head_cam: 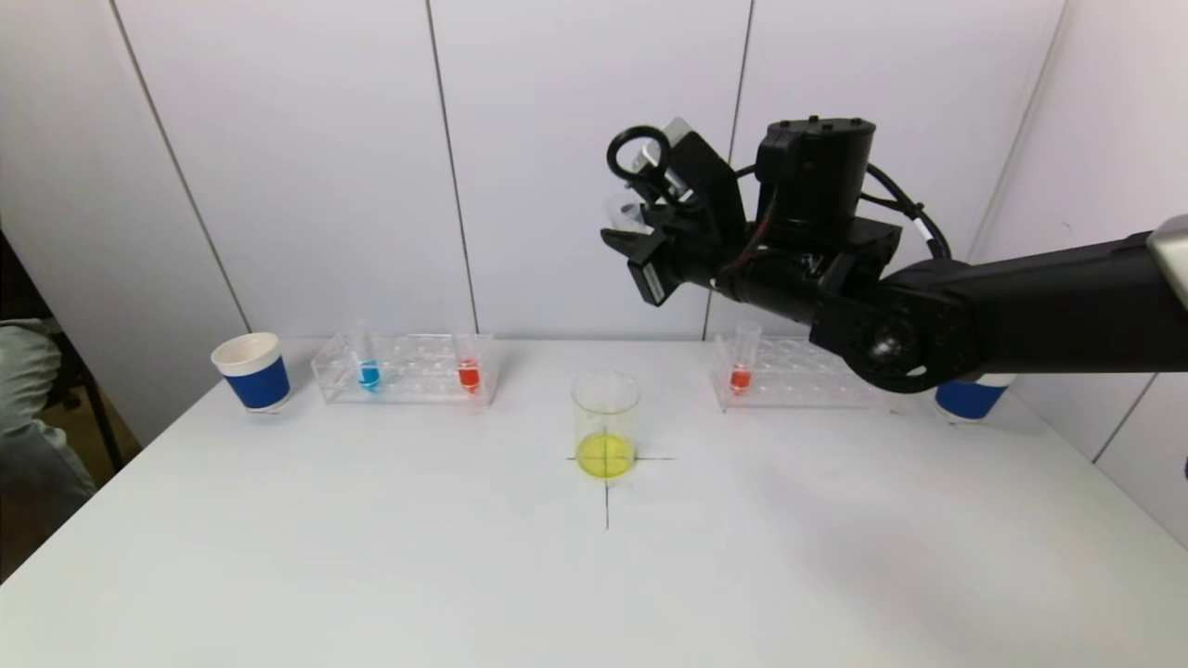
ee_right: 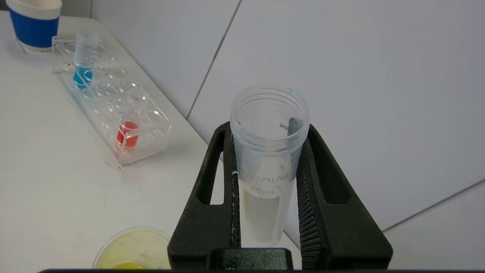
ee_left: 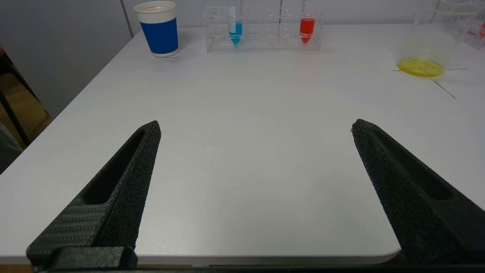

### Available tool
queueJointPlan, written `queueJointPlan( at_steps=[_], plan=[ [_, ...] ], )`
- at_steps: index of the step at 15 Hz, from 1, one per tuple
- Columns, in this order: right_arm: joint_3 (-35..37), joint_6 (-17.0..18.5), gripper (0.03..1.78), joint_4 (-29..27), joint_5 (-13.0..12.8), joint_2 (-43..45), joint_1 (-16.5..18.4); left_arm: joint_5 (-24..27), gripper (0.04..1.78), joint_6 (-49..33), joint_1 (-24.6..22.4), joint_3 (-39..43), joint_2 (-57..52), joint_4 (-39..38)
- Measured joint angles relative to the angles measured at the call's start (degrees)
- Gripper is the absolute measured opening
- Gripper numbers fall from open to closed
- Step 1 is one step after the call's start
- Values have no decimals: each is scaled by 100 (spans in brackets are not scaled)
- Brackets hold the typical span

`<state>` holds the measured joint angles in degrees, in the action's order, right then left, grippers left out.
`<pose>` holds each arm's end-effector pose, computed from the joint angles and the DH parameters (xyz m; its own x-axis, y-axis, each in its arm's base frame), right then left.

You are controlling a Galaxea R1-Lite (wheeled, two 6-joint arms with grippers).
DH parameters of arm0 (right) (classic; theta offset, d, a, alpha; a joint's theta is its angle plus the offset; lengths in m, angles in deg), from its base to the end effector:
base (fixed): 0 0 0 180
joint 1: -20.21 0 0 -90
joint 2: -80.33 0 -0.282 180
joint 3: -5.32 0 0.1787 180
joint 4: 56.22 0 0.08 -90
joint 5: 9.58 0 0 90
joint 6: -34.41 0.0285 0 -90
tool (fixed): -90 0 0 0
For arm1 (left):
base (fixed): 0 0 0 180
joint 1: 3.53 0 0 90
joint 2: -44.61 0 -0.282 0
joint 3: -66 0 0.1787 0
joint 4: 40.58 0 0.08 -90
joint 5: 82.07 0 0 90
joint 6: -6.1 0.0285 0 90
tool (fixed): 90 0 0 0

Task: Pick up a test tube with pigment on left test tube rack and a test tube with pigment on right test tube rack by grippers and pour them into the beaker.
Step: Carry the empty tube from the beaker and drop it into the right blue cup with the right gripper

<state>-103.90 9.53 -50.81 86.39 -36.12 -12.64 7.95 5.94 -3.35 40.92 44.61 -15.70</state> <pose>0.3438 0.2255 0.2266 0.7787 0.6266 -0.0316 -0.5799 0.6996 -0.4175 -0.0116 0.0000 0.0761 1.0000 -0.0035 0.0035 0.0035 1.0000 -0.0028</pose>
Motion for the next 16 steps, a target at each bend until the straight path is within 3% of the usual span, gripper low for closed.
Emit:
queueJointPlan(
  at_steps=[4,7,11,16],
  plan=[
    [-235,630,48,-583,-184,330,235,2,176,2,0,0,0,0],
    [-307,811,48,-723,-212,562,638,2,176,2,0,0,0,0],
    [-328,1083,48,-911,-171,785,1407,5,176,0,0,0,0,-2],
    [-356,1529,48,-1018,22,816,2614,0,176,0,0,0,0,-5]
  ],
)
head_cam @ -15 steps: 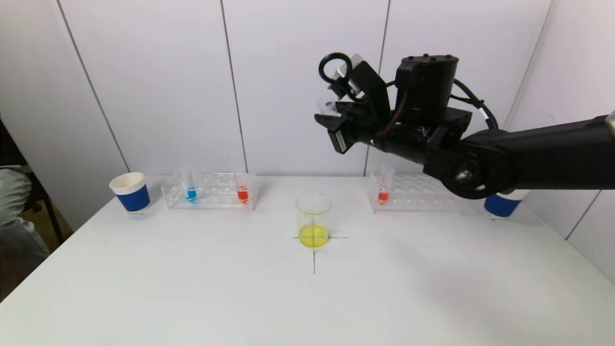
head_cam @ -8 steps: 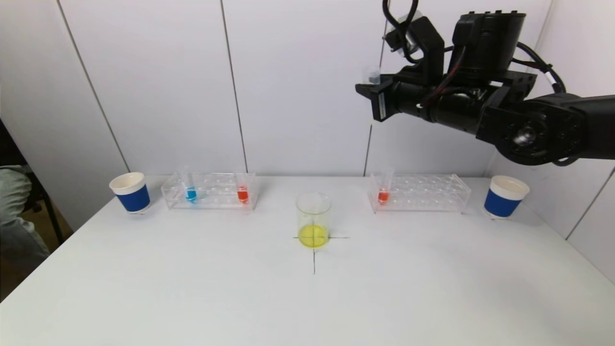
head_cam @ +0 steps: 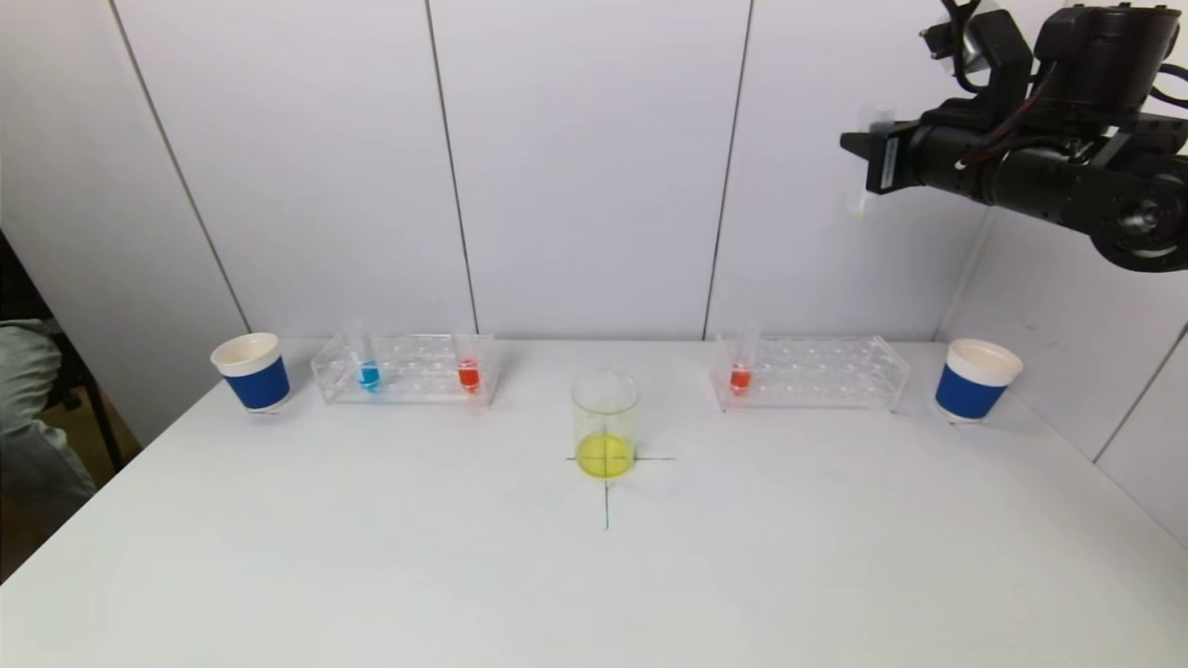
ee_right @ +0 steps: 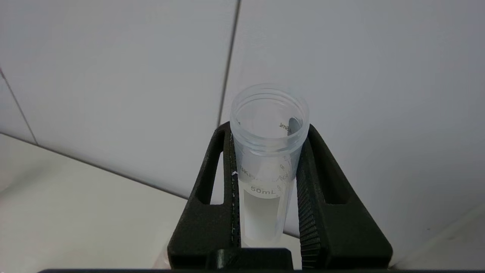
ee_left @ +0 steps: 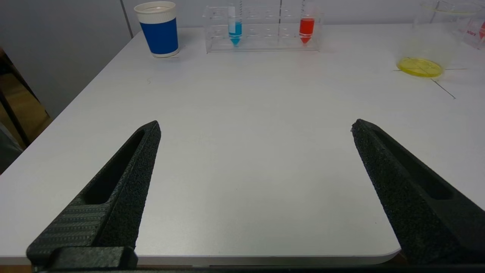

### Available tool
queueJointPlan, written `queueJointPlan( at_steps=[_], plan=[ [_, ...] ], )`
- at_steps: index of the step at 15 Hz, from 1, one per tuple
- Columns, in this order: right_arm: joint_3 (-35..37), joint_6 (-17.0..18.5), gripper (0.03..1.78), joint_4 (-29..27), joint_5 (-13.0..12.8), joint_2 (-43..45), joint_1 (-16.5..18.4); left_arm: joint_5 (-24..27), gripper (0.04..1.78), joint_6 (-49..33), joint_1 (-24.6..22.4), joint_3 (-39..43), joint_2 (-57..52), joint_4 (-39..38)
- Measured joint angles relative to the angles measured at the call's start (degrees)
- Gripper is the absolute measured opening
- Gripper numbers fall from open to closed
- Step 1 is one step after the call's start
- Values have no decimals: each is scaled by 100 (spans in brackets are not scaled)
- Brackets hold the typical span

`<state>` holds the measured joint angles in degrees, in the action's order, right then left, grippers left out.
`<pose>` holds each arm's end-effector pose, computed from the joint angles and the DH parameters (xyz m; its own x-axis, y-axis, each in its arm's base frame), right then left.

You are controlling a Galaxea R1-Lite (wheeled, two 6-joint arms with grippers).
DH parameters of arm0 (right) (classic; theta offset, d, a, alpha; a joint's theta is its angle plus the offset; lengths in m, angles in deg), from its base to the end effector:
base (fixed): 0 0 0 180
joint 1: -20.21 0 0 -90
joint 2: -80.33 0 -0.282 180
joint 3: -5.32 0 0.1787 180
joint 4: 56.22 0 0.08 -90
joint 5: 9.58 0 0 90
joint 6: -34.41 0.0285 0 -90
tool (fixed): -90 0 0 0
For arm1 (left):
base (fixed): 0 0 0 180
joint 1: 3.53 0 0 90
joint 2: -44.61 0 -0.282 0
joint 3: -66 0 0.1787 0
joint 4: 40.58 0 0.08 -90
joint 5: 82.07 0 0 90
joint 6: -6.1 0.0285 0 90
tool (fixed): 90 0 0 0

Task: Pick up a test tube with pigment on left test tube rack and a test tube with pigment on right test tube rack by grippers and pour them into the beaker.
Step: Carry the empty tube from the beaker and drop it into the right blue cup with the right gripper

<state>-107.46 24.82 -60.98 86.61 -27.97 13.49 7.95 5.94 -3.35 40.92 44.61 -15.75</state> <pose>0.3721 0.0469 0.2812 0.9747 0.2234 -0.0049 -0.2211 0.9610 -0.1661 -0.0116 0.0000 0.0762 1.0000 -0.0035 0.0044 0.0035 1.0000 -0.0028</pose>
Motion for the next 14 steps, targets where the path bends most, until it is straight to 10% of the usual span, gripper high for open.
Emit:
queueJointPlan(
  at_steps=[14],
  plan=[
    [-616,456,48,-135,670,-848,2515,0,176,2,0,0,0,0]
  ],
)
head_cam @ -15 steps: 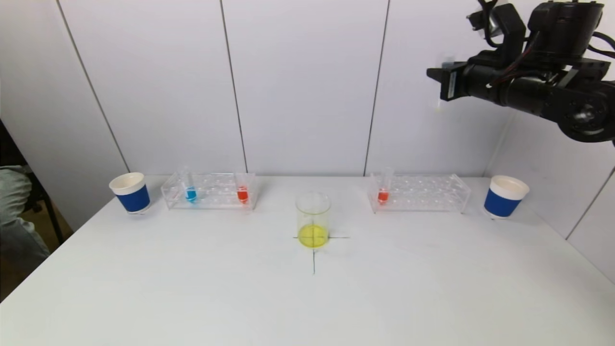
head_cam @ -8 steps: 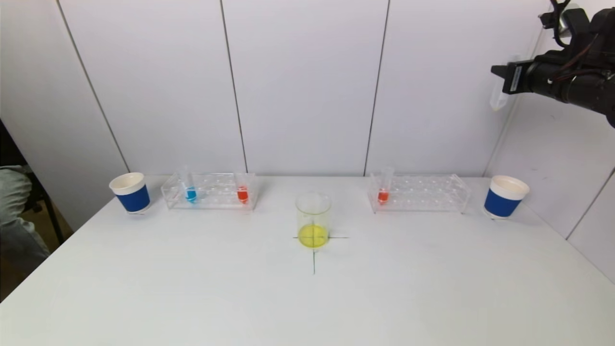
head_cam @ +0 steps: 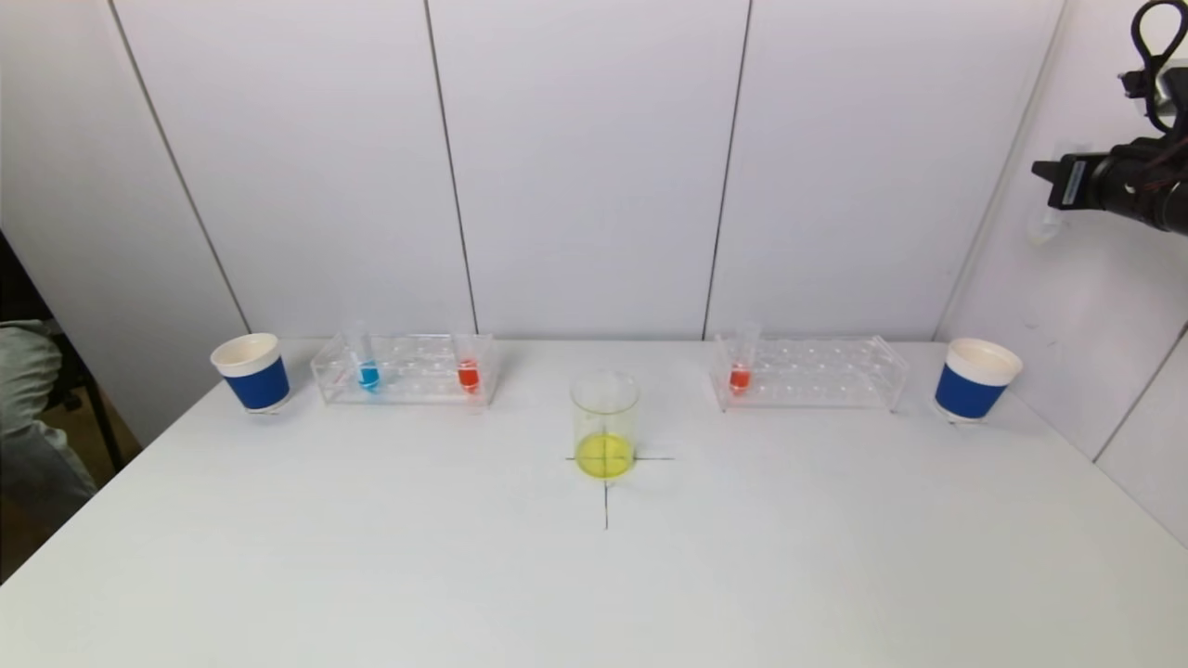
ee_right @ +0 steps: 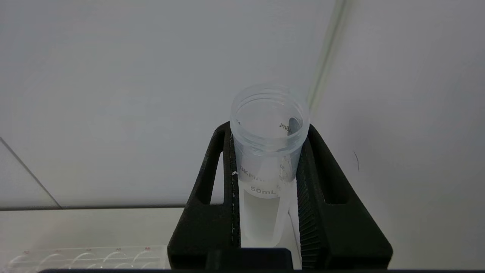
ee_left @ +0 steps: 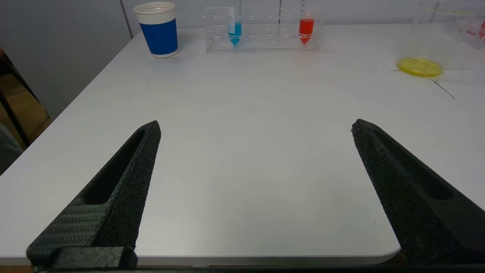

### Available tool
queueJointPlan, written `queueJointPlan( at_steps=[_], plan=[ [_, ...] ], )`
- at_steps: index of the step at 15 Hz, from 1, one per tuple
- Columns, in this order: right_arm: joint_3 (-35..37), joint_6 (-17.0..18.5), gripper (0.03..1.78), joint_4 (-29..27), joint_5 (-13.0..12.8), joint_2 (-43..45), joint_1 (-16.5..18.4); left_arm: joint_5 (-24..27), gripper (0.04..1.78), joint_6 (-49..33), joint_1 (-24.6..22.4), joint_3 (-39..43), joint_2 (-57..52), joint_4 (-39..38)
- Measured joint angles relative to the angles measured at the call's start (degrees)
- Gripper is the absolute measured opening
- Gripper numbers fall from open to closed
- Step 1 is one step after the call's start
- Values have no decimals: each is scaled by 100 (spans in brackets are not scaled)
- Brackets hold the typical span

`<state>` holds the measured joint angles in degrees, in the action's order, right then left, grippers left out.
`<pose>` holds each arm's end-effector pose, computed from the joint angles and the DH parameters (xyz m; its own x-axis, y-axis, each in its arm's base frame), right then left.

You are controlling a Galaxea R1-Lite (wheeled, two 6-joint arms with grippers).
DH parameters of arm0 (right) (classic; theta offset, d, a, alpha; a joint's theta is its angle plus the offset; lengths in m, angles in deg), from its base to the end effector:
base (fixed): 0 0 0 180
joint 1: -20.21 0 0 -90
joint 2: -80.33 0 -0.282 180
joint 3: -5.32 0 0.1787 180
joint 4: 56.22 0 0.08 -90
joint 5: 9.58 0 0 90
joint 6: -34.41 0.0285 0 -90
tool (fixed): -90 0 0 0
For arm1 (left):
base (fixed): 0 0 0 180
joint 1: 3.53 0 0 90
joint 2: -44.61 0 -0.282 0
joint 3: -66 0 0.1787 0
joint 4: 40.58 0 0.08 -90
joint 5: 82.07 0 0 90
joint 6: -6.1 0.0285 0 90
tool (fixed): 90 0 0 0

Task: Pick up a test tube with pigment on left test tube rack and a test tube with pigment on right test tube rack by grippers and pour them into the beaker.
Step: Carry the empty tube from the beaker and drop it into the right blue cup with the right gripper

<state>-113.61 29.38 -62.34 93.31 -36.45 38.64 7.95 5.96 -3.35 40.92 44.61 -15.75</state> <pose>0.3940 -0.1246 0.2510 0.9931 -0.0958 -0.0675 0.0909 0.9932 -0.0721 -0.0116 0.0000 0.0762 1.0000 -0.0035 0.0044 0.0035 1.0000 -0.0024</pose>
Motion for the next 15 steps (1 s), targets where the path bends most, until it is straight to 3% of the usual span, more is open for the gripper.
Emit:
queueJointPlan(
  at_steps=[6,15],
  plan=[
    [323,13,48,172,-6,-276,91,0,176,-2,0,0,0,2],
    [1221,132,48,1261,-13,-631,89,0,176,-2,0,0,0,2]
  ],
)
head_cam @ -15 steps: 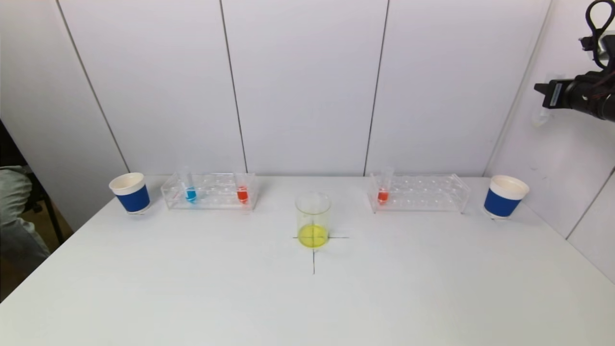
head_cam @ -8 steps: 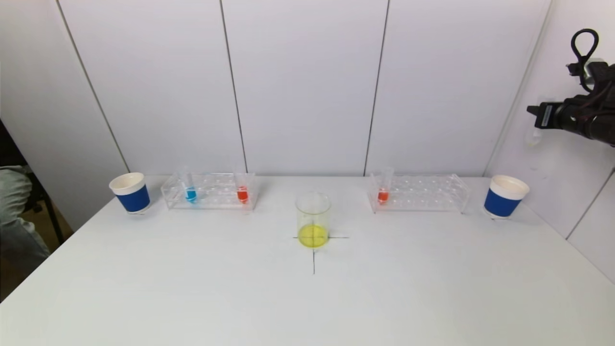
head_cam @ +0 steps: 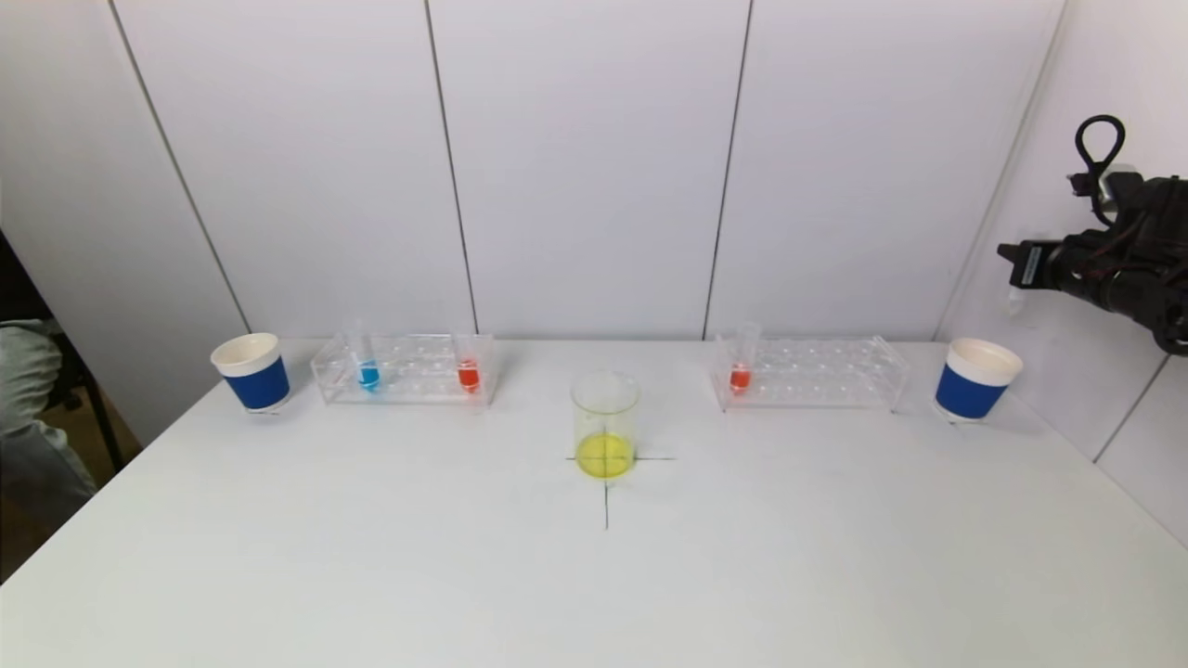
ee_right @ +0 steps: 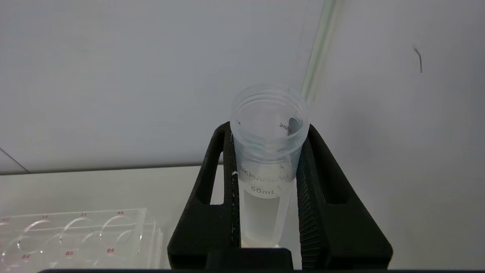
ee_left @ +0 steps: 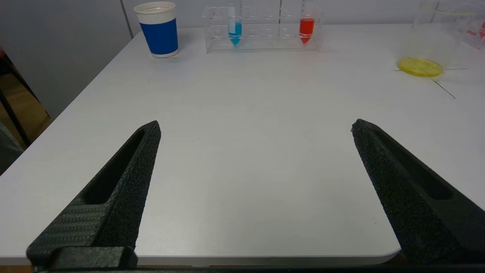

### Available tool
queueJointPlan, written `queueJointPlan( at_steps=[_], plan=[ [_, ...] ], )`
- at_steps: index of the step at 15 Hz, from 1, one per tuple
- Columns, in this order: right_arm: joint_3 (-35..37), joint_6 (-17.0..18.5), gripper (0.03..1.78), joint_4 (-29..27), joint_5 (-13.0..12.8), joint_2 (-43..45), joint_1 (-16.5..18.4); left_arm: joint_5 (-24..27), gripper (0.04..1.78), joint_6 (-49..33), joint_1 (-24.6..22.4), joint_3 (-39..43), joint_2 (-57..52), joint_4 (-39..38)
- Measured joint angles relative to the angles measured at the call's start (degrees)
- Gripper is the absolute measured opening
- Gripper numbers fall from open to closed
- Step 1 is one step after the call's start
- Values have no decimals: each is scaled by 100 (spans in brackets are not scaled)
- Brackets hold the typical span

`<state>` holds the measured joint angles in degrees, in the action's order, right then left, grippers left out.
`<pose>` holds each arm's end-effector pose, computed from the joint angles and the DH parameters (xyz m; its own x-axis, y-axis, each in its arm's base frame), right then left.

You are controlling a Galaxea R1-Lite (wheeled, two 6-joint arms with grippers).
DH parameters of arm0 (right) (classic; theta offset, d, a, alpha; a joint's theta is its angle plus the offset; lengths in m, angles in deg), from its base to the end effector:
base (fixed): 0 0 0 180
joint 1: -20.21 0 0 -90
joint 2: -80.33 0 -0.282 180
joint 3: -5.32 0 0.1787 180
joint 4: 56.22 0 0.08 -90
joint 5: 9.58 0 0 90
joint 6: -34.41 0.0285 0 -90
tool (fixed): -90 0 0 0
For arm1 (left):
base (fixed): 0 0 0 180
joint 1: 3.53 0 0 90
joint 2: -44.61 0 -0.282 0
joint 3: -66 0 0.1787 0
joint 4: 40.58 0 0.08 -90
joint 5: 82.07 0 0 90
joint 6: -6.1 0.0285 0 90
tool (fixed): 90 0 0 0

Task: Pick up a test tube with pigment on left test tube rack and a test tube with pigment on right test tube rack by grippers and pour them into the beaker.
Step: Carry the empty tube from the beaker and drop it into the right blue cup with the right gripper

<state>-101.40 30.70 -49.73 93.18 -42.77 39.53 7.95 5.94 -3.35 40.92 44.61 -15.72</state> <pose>0.4094 -0.1369 0.1673 0.9798 -0.1094 -0.1675 0.1066 0.9940 -0.0259 -0.0116 0.0000 0.0762 1.0000 -0.0035 0.0038 0.0035 1.0000 -0.0028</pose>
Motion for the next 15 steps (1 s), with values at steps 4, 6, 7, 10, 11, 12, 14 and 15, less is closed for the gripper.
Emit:
queueJointPlan(
  at_steps=[4,6,7,10,11,12,14,15],
  plan=[
    [400,6,48,361,5,-74,-6,0,176,0,0,0,0,-2],
    [612,9,48,553,5,-118,-6,-2,176,-2,0,0,0,-2],
    [714,9,48,667,5,-140,-9,-2,176,0,0,0,0,-2],
    [1026,13,48,997,10,-210,-12,0,176,0,0,0,0,0],
    [1117,11,48,1104,11,-239,-12,2,176,2,0,0,0,0],
    [1200,13,48,1215,13,-276,-11,0,176,0,0,0,0,0],
    [1309,55,48,1306,13,-325,-9,-2,176,0,0,0,0,2],
    [1373,89,48,1312,11,-339,-9,0,176,2,0,0,0,0]
  ],
)
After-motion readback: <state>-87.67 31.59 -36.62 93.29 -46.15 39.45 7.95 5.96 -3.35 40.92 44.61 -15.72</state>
